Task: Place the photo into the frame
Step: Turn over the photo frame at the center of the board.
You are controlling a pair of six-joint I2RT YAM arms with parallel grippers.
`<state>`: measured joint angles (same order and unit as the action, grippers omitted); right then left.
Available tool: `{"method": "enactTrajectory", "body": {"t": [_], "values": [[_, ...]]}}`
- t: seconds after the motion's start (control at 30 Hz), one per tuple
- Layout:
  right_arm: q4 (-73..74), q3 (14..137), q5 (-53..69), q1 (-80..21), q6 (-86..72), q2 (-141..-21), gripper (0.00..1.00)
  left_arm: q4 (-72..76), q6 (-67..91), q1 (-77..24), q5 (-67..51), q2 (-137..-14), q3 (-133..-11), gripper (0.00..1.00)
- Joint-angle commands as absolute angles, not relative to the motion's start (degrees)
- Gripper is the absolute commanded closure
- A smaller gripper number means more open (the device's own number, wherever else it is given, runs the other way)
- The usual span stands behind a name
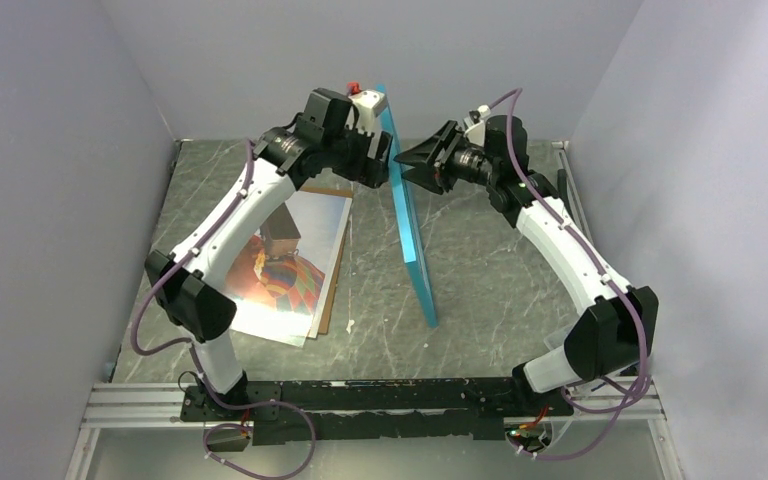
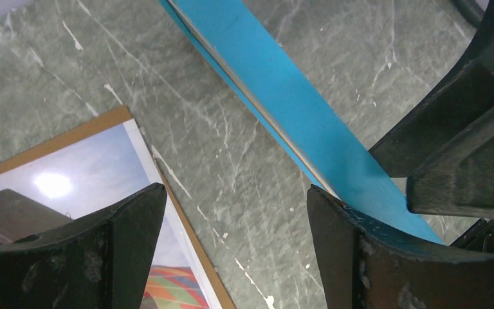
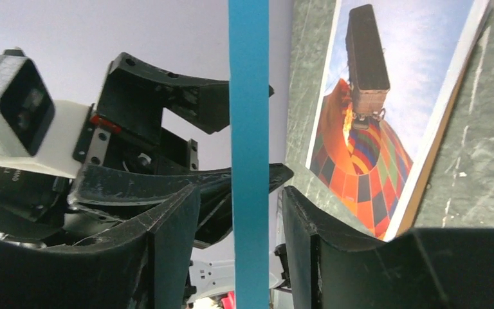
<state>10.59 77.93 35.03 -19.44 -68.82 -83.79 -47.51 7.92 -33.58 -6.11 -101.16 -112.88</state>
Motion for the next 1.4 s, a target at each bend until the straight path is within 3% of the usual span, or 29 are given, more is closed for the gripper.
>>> {"method": "enactTrajectory", "body": {"t": [0.0,0.37,0.73,1.37], "values": [[14.1,80.18,36.76,-17.8,-66.12,-81.92,0.42,-44.93,7.52,-34.72,-4.8,-102.81,-118.0,0.14],[38.1,92.83,32.84,-15.18,-45.52,-82.14,0.25,-44.75,7.84,-35.85,-4.35,-109.82,-124.22,0.14],[58.68,104.84,24.99,-15.21,-30.84,-85.7,0.24,-44.69,8.1,-36.65,-5.01,-115.72,-130.96,0.13],[65.84,111.28,16.1,-17.57,-26.46,-87.87,0.25,-45.53,6.23,-38.73,-3.72,-122.49,-135.68,0.12]]}}
